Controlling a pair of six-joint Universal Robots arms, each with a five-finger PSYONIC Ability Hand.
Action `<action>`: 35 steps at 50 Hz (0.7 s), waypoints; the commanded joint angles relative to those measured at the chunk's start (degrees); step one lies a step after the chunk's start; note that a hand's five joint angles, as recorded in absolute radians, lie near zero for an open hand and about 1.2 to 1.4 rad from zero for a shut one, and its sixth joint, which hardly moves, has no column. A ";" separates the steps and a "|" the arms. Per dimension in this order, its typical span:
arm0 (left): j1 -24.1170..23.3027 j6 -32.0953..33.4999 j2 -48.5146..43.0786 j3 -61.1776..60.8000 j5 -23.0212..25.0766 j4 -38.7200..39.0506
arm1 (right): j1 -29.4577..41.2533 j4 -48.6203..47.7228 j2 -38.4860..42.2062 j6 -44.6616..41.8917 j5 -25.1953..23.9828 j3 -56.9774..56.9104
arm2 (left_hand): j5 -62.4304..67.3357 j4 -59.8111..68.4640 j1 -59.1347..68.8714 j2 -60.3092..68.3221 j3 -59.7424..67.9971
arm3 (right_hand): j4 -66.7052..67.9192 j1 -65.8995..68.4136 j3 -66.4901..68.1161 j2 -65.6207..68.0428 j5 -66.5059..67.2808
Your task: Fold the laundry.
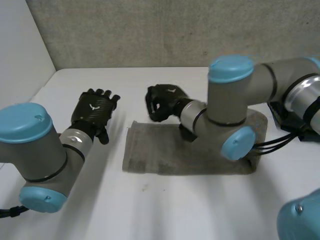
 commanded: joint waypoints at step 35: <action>0.15 0.03 -0.97 -0.81 0.11 0.88 | -16.45 8.30 18.73 1.41 8.58 -20.46 | -2.78 -1.72 -0.76 -1.68 -2.07 | -30.71 -19.88 -30.33 -30.15 -29.77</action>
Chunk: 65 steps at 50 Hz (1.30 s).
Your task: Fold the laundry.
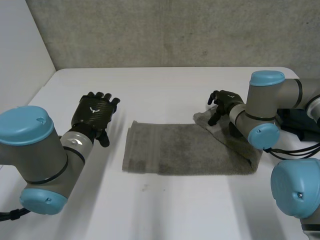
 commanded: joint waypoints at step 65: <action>1.24 0.05 1.24 -0.09 -0.54 0.27 | 26.44 -1.11 -12.76 0.78 -9.05 18.83 | -2.78 -1.72 -0.76 -1.68 -2.07 | 48.94 52.52 48.46 48.78 47.77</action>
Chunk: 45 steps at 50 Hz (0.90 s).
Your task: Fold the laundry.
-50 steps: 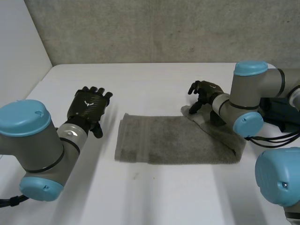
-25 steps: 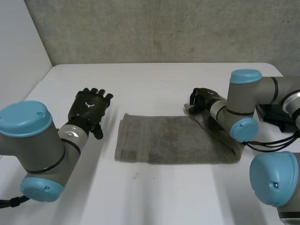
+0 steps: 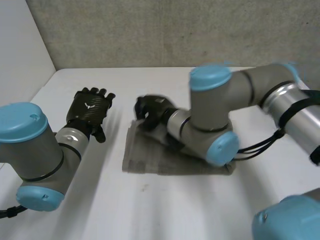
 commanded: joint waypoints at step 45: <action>-10.80 9.15 -20.68 20.15 -4.69 -7.38 | -18.76 -36.94 -36.39 -31.18 3.85 76.62 | -2.78 -1.72 -0.76 -1.69 -2.07 | -29.88 -17.89 -29.44 -29.41 -27.54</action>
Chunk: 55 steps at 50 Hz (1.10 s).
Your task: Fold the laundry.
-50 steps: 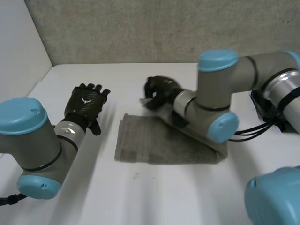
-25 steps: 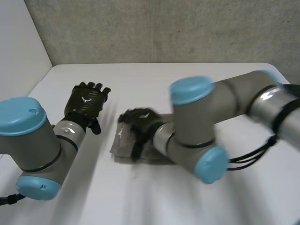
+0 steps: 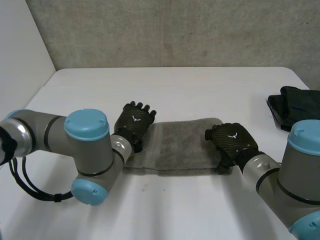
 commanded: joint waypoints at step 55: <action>3.91 -12.02 16.09 -5.69 -5.03 -2.62 | 20.63 0.63 8.87 -9.85 2.62 -18.15 | -2.78 -1.72 -0.76 -1.69 -2.07 | -13.72 -10.54 -13.98 -13.14 -13.12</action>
